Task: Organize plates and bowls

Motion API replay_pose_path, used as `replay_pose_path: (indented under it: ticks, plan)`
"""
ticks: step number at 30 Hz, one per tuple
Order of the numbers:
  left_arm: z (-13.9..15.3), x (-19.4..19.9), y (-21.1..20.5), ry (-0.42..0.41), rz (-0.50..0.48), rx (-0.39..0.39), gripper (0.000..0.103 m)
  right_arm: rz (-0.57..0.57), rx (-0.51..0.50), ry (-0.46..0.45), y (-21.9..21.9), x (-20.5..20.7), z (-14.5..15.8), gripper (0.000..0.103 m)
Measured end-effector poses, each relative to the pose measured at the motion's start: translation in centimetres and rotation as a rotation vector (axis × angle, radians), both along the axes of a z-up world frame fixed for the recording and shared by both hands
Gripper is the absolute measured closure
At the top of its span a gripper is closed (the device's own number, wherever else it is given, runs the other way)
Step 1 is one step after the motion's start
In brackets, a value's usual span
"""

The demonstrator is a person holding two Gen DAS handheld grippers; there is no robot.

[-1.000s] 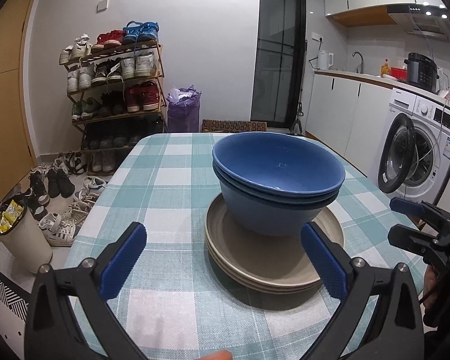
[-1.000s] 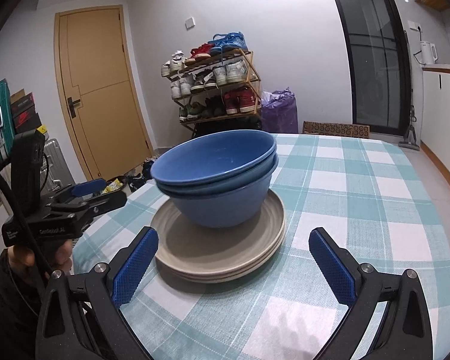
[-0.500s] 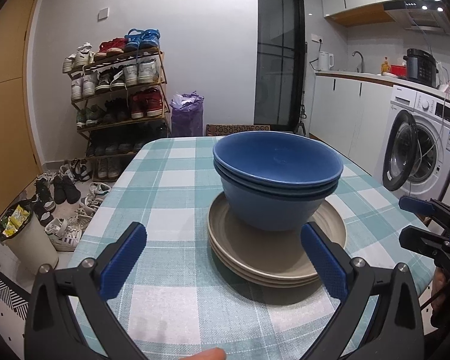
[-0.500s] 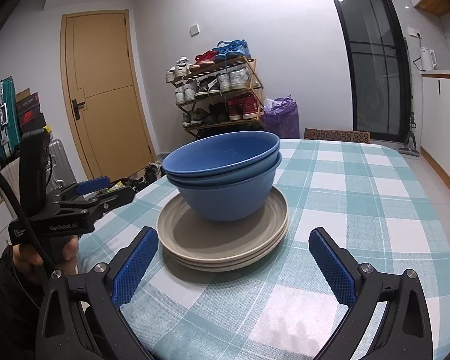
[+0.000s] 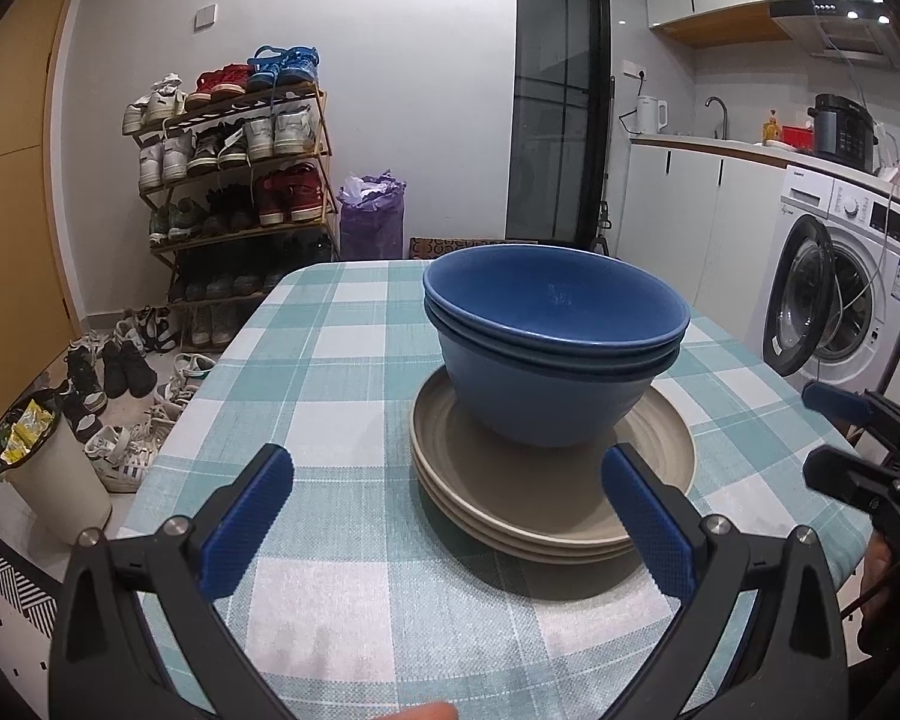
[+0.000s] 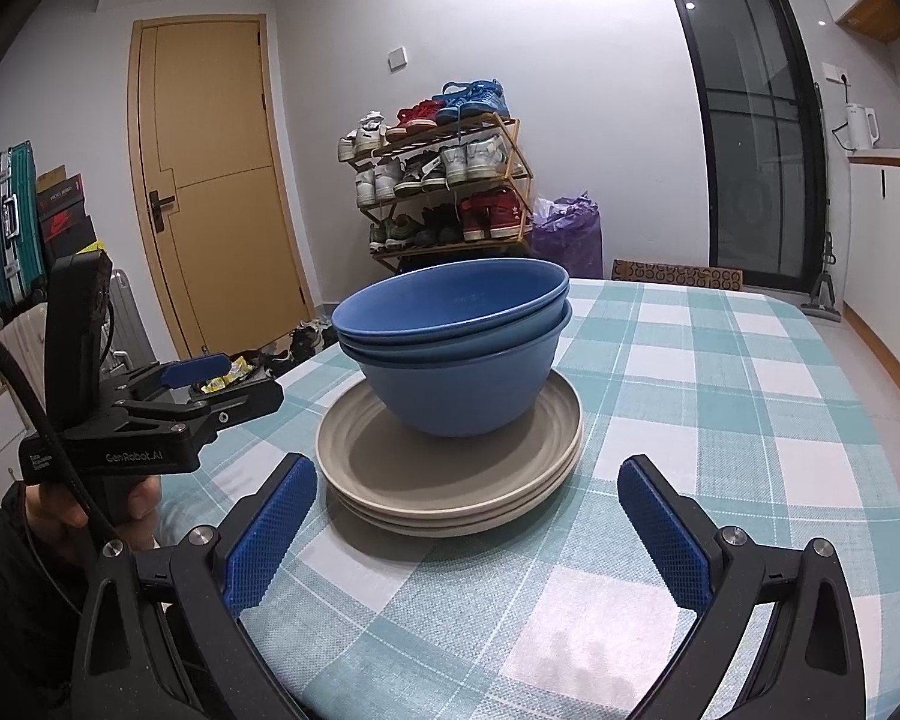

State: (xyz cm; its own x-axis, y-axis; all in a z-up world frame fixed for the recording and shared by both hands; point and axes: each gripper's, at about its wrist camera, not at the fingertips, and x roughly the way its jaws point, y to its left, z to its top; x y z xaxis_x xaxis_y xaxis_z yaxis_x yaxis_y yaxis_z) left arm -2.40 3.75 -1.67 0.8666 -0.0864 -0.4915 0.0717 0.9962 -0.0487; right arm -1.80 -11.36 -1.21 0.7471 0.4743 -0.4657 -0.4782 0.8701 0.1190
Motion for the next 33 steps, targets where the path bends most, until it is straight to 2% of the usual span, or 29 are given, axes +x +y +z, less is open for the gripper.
replay_pose_path:
  ticks: [6, 33]
  plan:
    - [-0.18, -0.13, -0.11, -0.006, 0.001, 0.002, 0.0, -0.024, 0.017, -0.042, -0.33, -0.34, 0.26, 0.001]
    - [-0.39, 0.13, 0.15, 0.009, 0.004, 0.004, 0.0, 0.002, 0.016, -0.037, -0.21, -0.36, -0.56, 0.001]
